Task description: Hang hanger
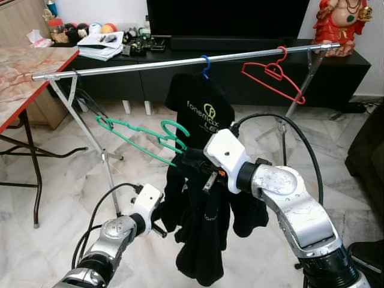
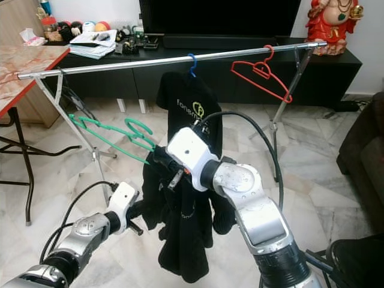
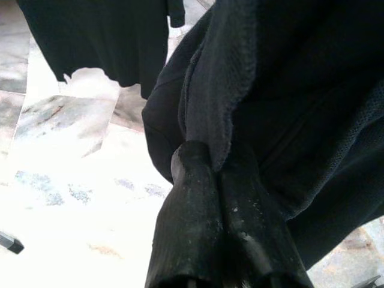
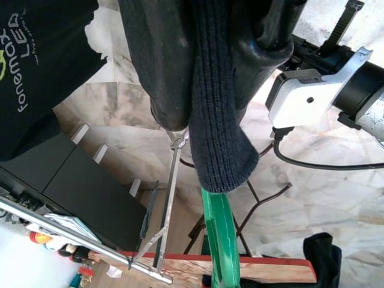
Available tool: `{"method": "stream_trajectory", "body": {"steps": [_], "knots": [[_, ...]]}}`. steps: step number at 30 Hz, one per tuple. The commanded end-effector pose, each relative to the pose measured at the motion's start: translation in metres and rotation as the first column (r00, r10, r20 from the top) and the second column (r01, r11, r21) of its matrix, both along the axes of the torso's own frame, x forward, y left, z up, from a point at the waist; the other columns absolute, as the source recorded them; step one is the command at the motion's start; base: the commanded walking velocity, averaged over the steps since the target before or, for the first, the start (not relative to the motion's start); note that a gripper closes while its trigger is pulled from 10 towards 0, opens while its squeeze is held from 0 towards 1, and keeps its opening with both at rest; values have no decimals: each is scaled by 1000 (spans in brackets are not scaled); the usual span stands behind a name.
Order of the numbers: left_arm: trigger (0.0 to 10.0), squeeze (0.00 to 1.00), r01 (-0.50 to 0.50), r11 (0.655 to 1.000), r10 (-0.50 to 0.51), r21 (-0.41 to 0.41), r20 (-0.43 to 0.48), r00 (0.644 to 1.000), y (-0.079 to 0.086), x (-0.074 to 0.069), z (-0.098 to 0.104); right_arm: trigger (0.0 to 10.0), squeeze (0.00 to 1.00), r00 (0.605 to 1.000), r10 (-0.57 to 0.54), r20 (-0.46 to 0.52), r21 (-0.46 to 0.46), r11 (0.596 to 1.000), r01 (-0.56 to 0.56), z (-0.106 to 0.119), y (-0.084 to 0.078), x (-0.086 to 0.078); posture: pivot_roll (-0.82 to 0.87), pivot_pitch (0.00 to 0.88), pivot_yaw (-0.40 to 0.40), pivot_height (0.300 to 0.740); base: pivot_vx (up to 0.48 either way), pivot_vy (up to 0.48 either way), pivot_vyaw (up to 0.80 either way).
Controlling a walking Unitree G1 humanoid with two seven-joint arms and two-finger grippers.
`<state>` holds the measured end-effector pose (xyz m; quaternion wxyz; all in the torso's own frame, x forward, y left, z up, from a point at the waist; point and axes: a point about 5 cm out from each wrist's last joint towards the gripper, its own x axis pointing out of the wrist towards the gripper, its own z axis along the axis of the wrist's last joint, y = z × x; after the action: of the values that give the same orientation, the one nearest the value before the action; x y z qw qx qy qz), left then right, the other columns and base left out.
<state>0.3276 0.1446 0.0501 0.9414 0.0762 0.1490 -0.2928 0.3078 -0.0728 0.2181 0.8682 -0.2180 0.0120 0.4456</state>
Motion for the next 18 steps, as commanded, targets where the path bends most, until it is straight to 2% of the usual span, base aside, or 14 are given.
{"method": "stream_trajectory", "body": {"steps": [1,13,17,18], "knots": [[0,0,-2,1000,2,18,-9,1000,4,-1,-2,0,0,998,18,59,-12,1000,-17,10,4,-3,-20,127,46,740,0,0,0],[0,0,-9,1000,10,25,-19,1000,7,-3,-5,0,0,999,-25,37,-31,999,26,0,-5,0,-19,130,48,740,0,0,0],[0,0,-21,999,21,29,-21,1000,10,-4,-6,0,0,997,-66,33,-32,997,67,-2,-20,5,-19,130,47,740,0,0,0],[0,0,-27,999,28,38,-23,999,12,-4,-7,0,0,994,-102,42,-45,994,104,-4,-34,9,-16,131,47,740,0,0,0]]}}
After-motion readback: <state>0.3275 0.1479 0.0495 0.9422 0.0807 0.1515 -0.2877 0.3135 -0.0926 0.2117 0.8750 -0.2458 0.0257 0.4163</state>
